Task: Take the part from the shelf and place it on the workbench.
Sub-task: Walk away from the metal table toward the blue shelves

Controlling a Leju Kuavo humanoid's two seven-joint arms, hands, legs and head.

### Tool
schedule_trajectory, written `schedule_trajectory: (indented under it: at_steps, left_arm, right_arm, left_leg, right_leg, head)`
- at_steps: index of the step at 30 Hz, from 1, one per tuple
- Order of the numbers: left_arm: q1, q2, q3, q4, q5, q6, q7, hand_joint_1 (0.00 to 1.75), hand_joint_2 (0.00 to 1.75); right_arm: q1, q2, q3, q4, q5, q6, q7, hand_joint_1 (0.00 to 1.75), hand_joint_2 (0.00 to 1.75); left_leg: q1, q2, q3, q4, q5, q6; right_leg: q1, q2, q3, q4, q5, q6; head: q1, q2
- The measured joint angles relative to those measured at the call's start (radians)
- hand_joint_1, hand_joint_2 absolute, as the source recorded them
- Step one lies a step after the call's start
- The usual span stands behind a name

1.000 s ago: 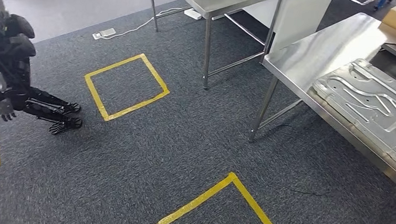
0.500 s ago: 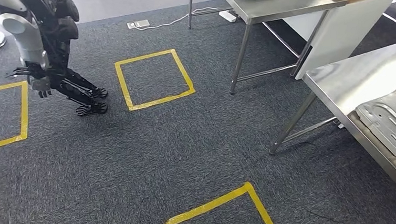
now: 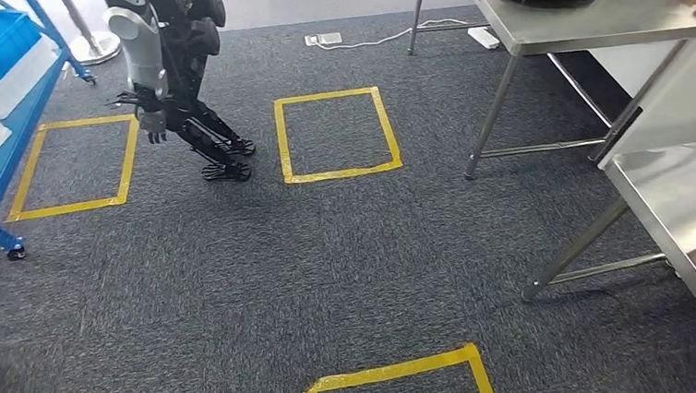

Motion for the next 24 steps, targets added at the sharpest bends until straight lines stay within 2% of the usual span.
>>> schedule_trajectory:
  at_steps: [1, 2, 4, 6, 7, 8, 9, 10, 11, 12, 13, 14, 15, 16, 17, 18, 19, 20, 21, 22, 23, 24]
  left_arm:
    - [-0.001, 0.0, 0.0, 0.0, 0.0, 0.0, -0.001, 0.0, 0.0]
    - [-0.001, 0.0, 0.0, 0.0, 0.0, 0.0, -0.002, 0.0, 0.0]
    - [0.001, 0.0, -0.001, 0.0, 0.0, -0.001, -0.002, 0.0, 0.0]
    - [0.007, 0.0, -0.003, 0.0, -0.001, -0.005, -0.002, 0.0, 0.0]
    - [0.009, 0.0, -0.004, 0.0, -0.001, -0.006, -0.002, 0.0, 0.0]
    - [0.011, 0.0, -0.004, 0.0, -0.001, -0.008, -0.002, 0.0, 0.0]
    - [0.012, 0.0, -0.005, 0.0, -0.001, -0.008, -0.002, 0.0, 0.0]
    - [0.011, 0.0, -0.005, 0.0, -0.001, -0.008, -0.002, 0.0, 0.0]
    - [0.011, -0.001, -0.005, 0.0, -0.001, -0.009, -0.003, 0.0, 0.0]
    - [0.011, -0.001, -0.005, 0.0, -0.001, -0.009, -0.003, 0.0, 0.0]
    - [0.011, -0.002, -0.005, 0.0, -0.001, -0.01, -0.004, 0.0, 0.0]
    - [0.01, -0.002, -0.005, 0.0, -0.001, -0.01, -0.004, 0.0, 0.0]
    - [0.01, -0.002, -0.006, 0.0, -0.001, -0.01, -0.004, 0.0, 0.0]
    - [0.009, -0.002, -0.006, 0.0, 0.0, -0.01, -0.004, 0.0, 0.0]
    - [0.008, -0.002, -0.006, 0.0, 0.0, -0.01, -0.004, 0.0, 0.0]
    - [0.007, -0.003, -0.006, 0.0, 0.0, -0.01, -0.004, 0.0, 0.0]
    - [0.007, -0.003, -0.006, 0.0, 0.0, -0.01, -0.004, 0.0, 0.0]
    - [0.005, -0.004, -0.006, 0.0, -0.001, -0.01, -0.004, 0.0, 0.0]
    - [0.004, -0.004, -0.006, 0.0, -0.001, -0.01, -0.004, 0.0, 0.0]
    - [0.002, -0.004, -0.006, 0.0, 0.0, -0.009, -0.004, 0.0, 0.0]
    - [0.001, -0.004, -0.006, 0.0, 0.0, -0.009, -0.003, 0.0, 0.0]
    - [0.001, -0.004, -0.006, 0.0, 0.0, -0.008, -0.003, 0.0, 0.0]
  right_arm:
    - [0.0, -0.001, 0.0, 0.0, 0.0, 0.0, -0.002, 0.0, 0.0]
    - [-0.001, -0.002, 0.001, 0.0, 0.0, 0.0, -0.003, 0.0, 0.0]
    - [-0.006, -0.002, 0.004, 0.0, -0.002, 0.0, -0.005, 0.0, 0.0]
    - [-0.007, -0.002, 0.008, 0.0, -0.005, 0.0, -0.006, 0.0, 0.0]
    - [-0.006, -0.001, 0.01, 0.0, -0.006, 0.0, -0.006, 0.0, 0.0]
    - [-0.005, -0.001, 0.012, 0.001, -0.007, 0.0, -0.005, 0.0, 0.0]
    - [-0.005, -0.001, 0.013, 0.001, -0.007, 0.0, -0.005, 0.0, 0.0]
    - [-0.006, -0.001, 0.014, 0.001, -0.007, 0.0, -0.004, 0.0, 0.0]
    - [-0.007, -0.002, 0.015, 0.001, -0.007, 0.0, -0.004, 0.0, 0.0]
    - [-0.008, -0.002, 0.015, 0.001, -0.006, 0.0, -0.004, 0.0, 0.0]
    - [-0.007, -0.003, 0.016, 0.001, -0.006, 0.0, -0.004, 0.0, 0.0]
    - [-0.005, -0.003, 0.016, 0.001, -0.006, 0.001, -0.004, 0.0, 0.0]
    - [-0.003, -0.004, 0.016, 0.001, -0.006, 0.001, -0.004, 0.0, 0.0]
    - [-0.002, -0.005, 0.016, 0.001, -0.006, 0.002, -0.004, 0.0, 0.0]
    - [-0.001, -0.006, 0.016, 0.001, -0.006, 0.003, -0.005, 0.0, 0.0]
    - [-0.001, -0.007, 0.016, 0.001, -0.006, 0.004, -0.005, 0.0, 0.0]
    - [-0.001, -0.007, 0.016, 0.001, -0.006, 0.006, -0.005, 0.0, 0.0]
    - [0.0, -0.007, 0.016, 0.001, -0.006, 0.007, -0.006, 0.0, 0.0]
    - [0.002, -0.006, 0.017, 0.001, -0.006, 0.009, -0.006, 0.0, 0.0]
    - [0.004, -0.005, 0.017, 0.001, -0.006, 0.01, -0.006, 0.0, 0.0]
    - [0.004, -0.004, 0.017, 0.001, -0.006, 0.011, -0.006, 0.0, 0.0]
    - [0.003, -0.004, 0.018, 0.001, -0.007, 0.012, -0.006, 0.0, 0.0]
  left_leg:
    - [0.0, 0.004, -0.016, 0.034, -0.005, 0.001]
    - [-0.001, 0.006, -0.009, 0.021, 0.01, 0.004]
    - [-0.006, 0.023, 0.061, -0.113, 0.076, 0.016]
    - [-0.025, 0.076, 0.139, -0.26, 0.131, 0.032]
    - [-0.032, 0.094, 0.156, -0.296, 0.142, 0.037]
    - [-0.038, 0.099, 0.163, -0.312, 0.146, 0.04]
    - [-0.036, 0.084, 0.162, -0.315, 0.147, 0.043]
    - [-0.031, 0.067, 0.166, -0.325, 0.147, 0.045]
    - [-0.027, 0.051, 0.171, -0.337, 0.147, 0.049]
    - [-0.021, 0.037, 0.177, -0.348, 0.147, 0.053]
    - [-0.017, 0.024, 0.182, -0.356, 0.146, 0.056]
    - [-0.016, 0.014, 0.182, -0.356, 0.147, 0.057]
    - [-0.015, 0.003, 0.183, -0.356, 0.146, 0.058]
    - [-0.015, -0.009, 0.184, -0.355, 0.146, 0.058]
    - [-0.013, -0.022, 0.185, -0.355, 0.146, 0.058]
    - [-0.01, -0.037, 0.188, -0.354, 0.145, 0.057]
    - [-0.007, -0.051, 0.191, -0.353, 0.144, 0.054]
    - [-0.005, -0.066, 0.192, -0.351, 0.141, 0.05]
    - [-0.005, -0.079, 0.19, -0.344, 0.14, 0.044]
    - [-0.005, -0.089, 0.185, -0.338, 0.141, 0.037]
    - [-0.005, -0.099, 0.178, -0.333, 0.144, 0.03]
    - [-0.005, -0.109, 0.171, -0.329, 0.148, 0.023]
  right_leg:
    - [0.002, -0.015, 0.0, 0.0, -0.001, -0.001]
    - [0.004, -0.028, 0.001, 0.0, -0.003, -0.003]
    - [0.007, -0.046, 0.005, 0.0, -0.007, -0.003]
    - [0.01, -0.06, 0.009, 0.001, -0.014, 0.001]
    - [0.013, -0.068, 0.009, 0.002, -0.016, 0.004]
    - [0.015, -0.079, 0.01, 0.003, -0.018, 0.007]
    - [0.016, -0.091, 0.011, 0.004, -0.019, 0.009]
    - [0.015, -0.089, 0.01, 0.009, -0.026, 0.011]
    - [0.013, -0.074, 0.002, 0.026, -0.04, 0.012]
    - [0.011, -0.05, -0.016, 0.067, -0.065, 0.012]
    - [0.01, -0.02, -0.048, 0.133, -0.099, 0.012]
    - [0.011, -0.002, -0.089, 0.216, -0.133, 0.014]
    - [0.011, 0.004, -0.13, 0.293, -0.157, 0.017]
    - [0.011, 0.007, -0.16, 0.342, -0.164, 0.021]
    - [0.009, 0.007, -0.171, 0.347, -0.149, 0.025]
    - [0.005, 0.009, -0.159, 0.308, -0.115, 0.029]
    - [-0.001, 0.02, -0.129, 0.234, -0.069, 0.036]
    - [-0.009, 0.046, -0.093, 0.153, -0.029, 0.043]
    - [-0.017, 0.07, -0.062, 0.084, -0.004, 0.047]
    - [-0.023, 0.091, -0.043, 0.042, 0.008, 0.049]
    - [-0.024, 0.099, -0.037, 0.028, 0.007, 0.048]
    - [-0.023, 0.089, -0.036, 0.026, 0.005, 0.044]
  head:
    - [0.0, 0.0]
    - [-0.001, 0.0]
    - [-0.001, 0.0]
    - [-0.001, 0.0]
    - [-0.001, 0.0]
    - [-0.001, 0.0]
    - [-0.001, 0.0]
    - [-0.001, 0.0]
    - [-0.001, 0.0]
    - [-0.001, 0.0]
    - [-0.001, 0.0]
    - [-0.001, 0.0]
    - [-0.001, 0.0]
    - [-0.001, 0.0]
    - [-0.001, 0.0]
    - [-0.002, 0.0]
    - [-0.002, 0.0]
    - [-0.002, 0.0]
    - [-0.002, 0.0]
    - [-0.002, 0.0]
    - [-0.003, 0.0]
    - [-0.003, 0.0]
